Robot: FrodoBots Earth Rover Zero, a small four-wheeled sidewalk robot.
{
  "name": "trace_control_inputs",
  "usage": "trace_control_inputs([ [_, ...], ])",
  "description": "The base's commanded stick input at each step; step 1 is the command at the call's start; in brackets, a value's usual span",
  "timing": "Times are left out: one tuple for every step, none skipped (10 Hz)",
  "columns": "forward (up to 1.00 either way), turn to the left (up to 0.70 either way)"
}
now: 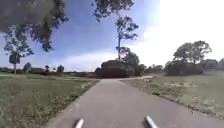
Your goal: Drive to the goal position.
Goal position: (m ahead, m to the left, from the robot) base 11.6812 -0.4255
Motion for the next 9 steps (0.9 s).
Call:
trace_control_inputs([
  [0.7,0.0],
  [0.7,0.0],
  [0.7,0.0],
  [0.7,0.0],
  [0.7,0.0],
  [0.7,0.0],
  [0.7,0.0],
  [0.7,0.0],
  [0.7,0.0],
])
